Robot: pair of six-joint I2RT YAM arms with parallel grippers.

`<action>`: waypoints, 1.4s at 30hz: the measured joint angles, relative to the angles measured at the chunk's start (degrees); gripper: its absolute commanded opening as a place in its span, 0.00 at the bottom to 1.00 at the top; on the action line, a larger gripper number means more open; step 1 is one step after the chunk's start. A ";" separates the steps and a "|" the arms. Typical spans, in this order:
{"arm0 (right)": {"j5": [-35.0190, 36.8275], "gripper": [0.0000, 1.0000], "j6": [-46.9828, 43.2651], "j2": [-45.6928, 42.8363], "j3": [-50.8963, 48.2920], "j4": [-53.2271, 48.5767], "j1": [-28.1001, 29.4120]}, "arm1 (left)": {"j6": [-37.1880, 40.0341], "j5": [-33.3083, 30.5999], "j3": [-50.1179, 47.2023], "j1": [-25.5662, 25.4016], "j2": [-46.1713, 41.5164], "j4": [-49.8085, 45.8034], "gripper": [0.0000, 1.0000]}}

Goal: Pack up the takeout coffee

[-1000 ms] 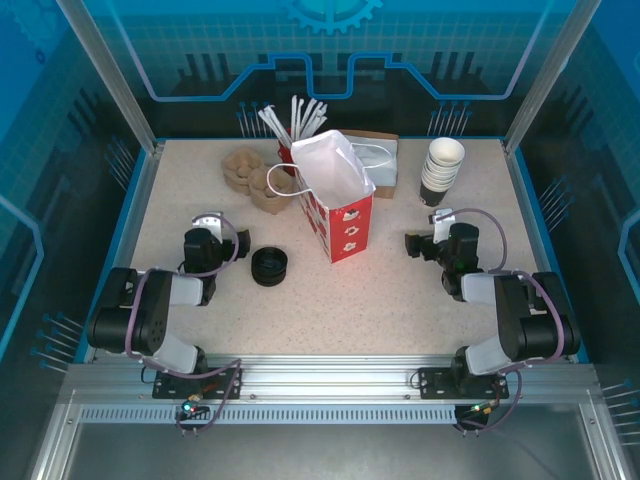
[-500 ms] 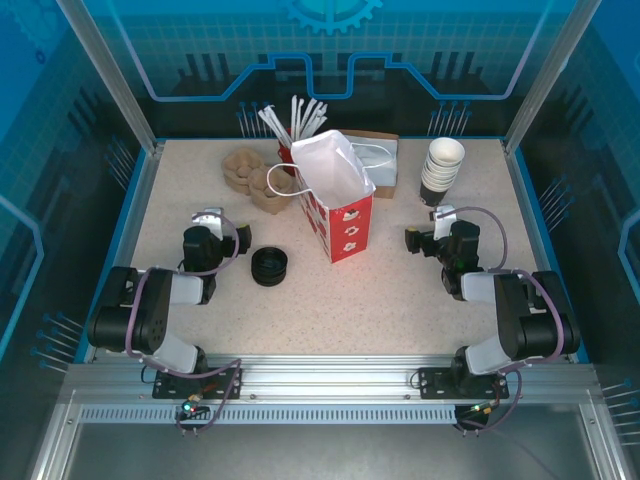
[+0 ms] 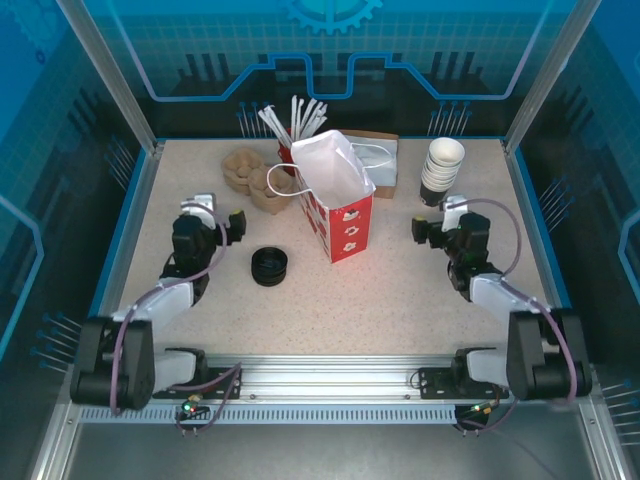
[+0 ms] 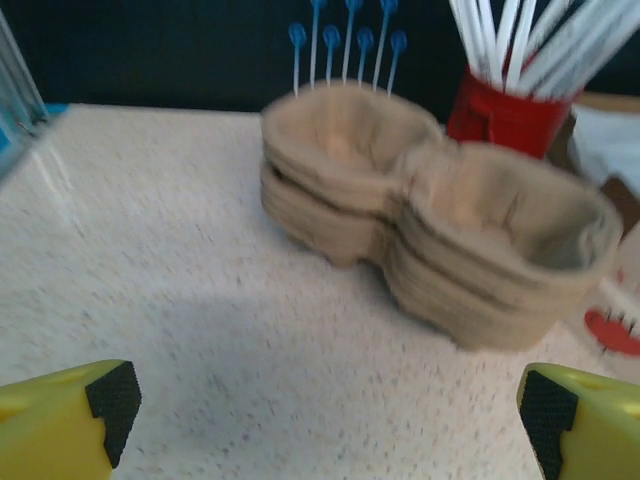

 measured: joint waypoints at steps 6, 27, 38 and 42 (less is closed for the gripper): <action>1.68 1.00 9.62 -10.91 10.71 -21.35 -4.20 | -7.28 -5.31 12.20 -0.02 -12.66 -21.81 0.99; -9.11 0.74 27.12 19.67 70.88 -71.47 -8.83 | -20.20 -4.22 38.27 -0.02 -12.00 -69.90 0.99; -5.38 0.42 27.85 35.06 82.60 -77.66 -7.93 | -17.77 0.26 39.12 -0.02 -7.54 -72.81 0.99; -3.54 0.42 27.34 38.62 86.55 -78.99 -7.19 | -17.59 0.92 39.19 -0.02 -6.73 -72.85 0.99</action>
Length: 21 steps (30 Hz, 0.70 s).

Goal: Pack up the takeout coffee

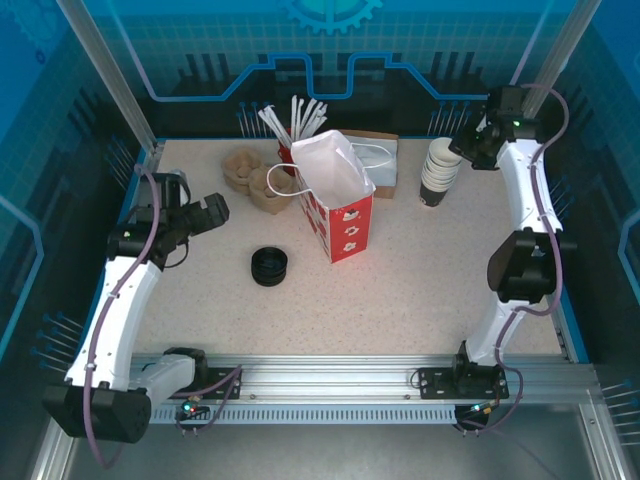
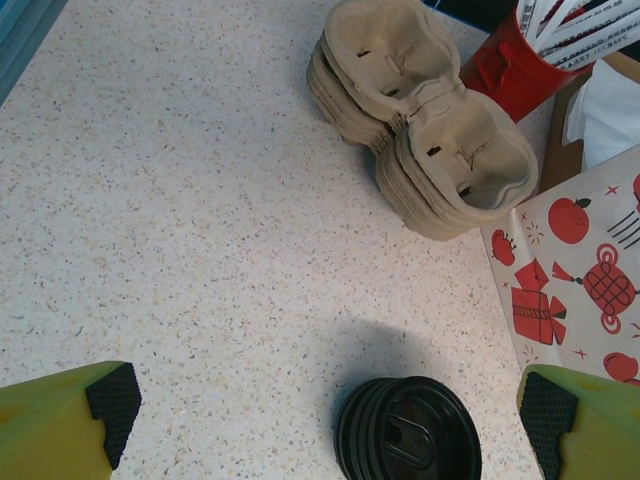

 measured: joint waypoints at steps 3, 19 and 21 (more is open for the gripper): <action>1.44 0.42 -0.52 1.60 1.84 -0.72 0.52 | 0.00 0.42 0.00 0.00 0.70 0.00 0.99; 5.70 0.27 -2.43 5.09 3.50 -2.05 0.90 | -0.02 0.79 0.00 0.00 1.27 0.02 0.99; 5.70 0.22 -2.80 5.18 3.69 -2.12 0.92 | -0.02 0.79 0.00 0.00 1.38 0.02 0.99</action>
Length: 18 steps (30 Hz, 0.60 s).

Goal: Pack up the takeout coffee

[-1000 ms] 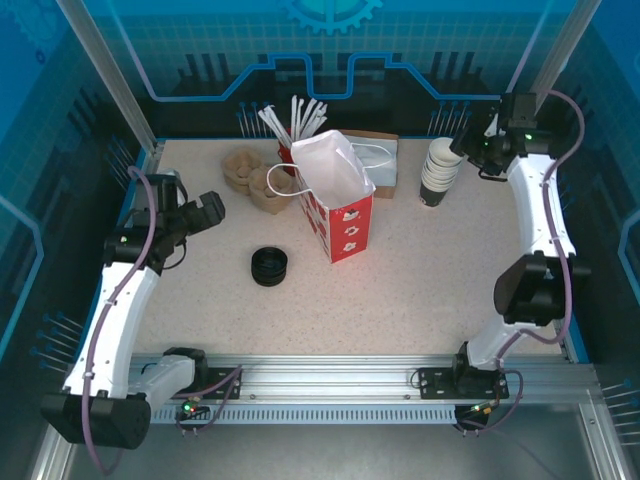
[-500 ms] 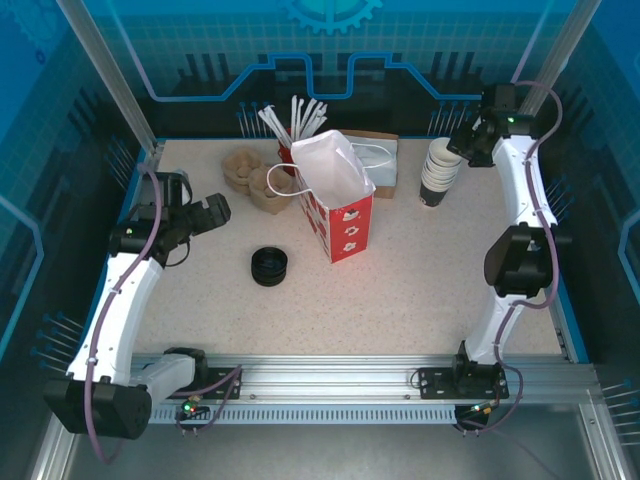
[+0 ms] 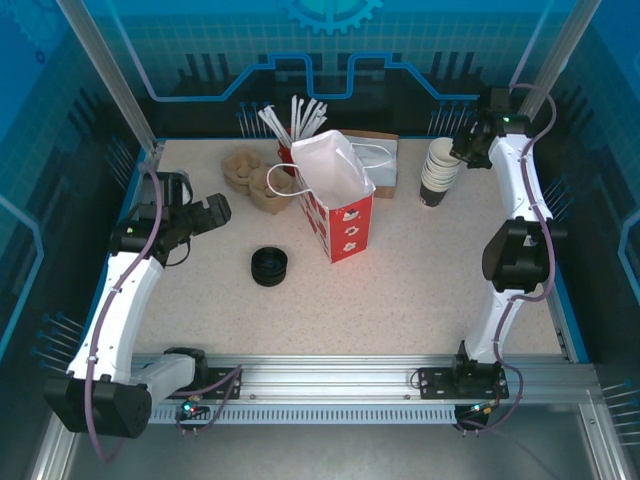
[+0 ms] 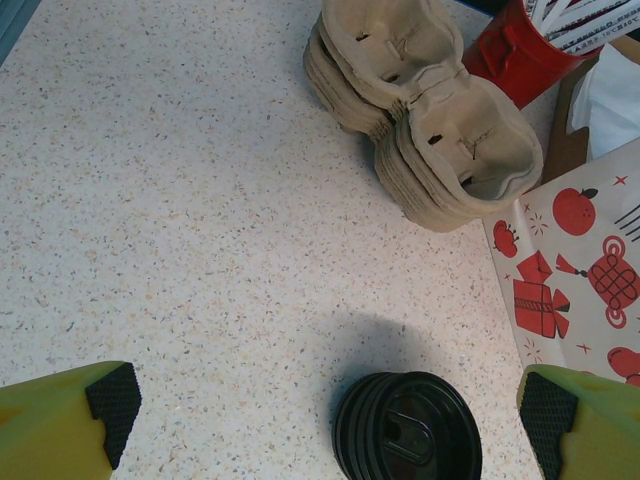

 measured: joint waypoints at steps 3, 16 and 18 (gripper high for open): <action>0.02 0.18 -0.37 0.24 0.39 -0.11 -0.02 | 0.00 0.00 0.00 0.00 0.09 0.00 0.99; 0.44 0.13 -0.76 0.96 1.36 -0.33 0.09 | -0.02 1.16 0.00 0.00 0.09 -0.02 0.99; 0.44 0.10 -0.76 1.22 1.77 -0.33 0.22 | -0.02 1.29 0.00 0.00 0.09 -0.02 0.99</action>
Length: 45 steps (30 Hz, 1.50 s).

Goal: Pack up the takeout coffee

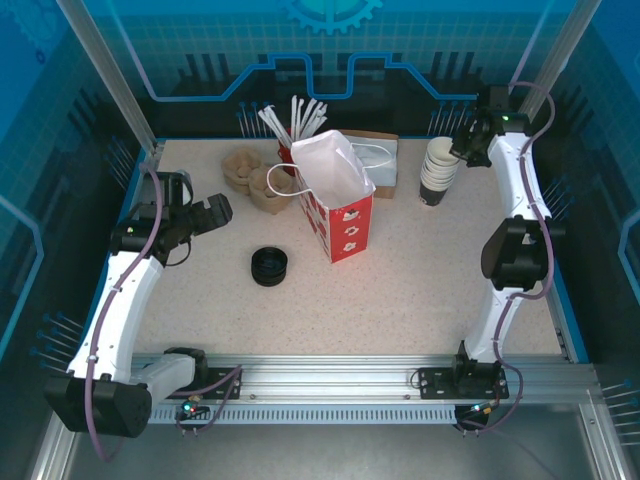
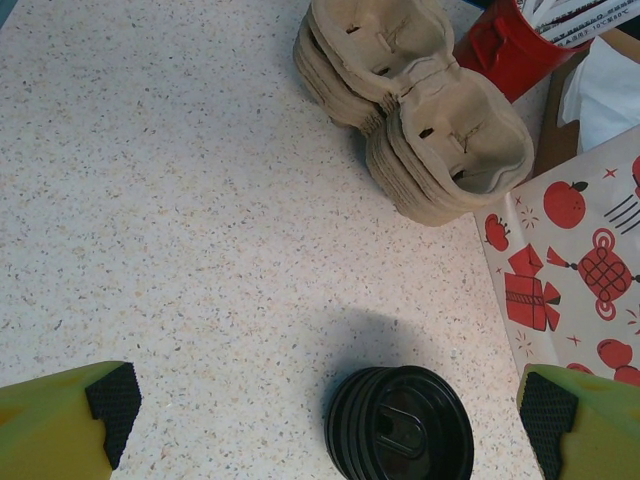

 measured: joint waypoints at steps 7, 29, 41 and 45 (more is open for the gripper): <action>-0.04 0.00 -0.24 0.00 0.61 -0.48 0.13 | 0.00 0.04 0.00 0.00 0.00 -0.04 0.99; -2.47 0.00 -0.15 -13.25 9.27 -5.44 0.13 | 0.02 1.49 5.64 0.00 -3.08 -4.87 0.99; -5.64 0.00 -0.79 -31.34 -1.75 -9.40 0.90 | 0.00 5.88 6.16 -0.07 -6.34 -7.58 0.98; -6.73 0.00 -1.09 -39.50 -13.11 -9.31 1.88 | -0.33 7.52 5.38 -1.03 -7.69 -7.58 0.97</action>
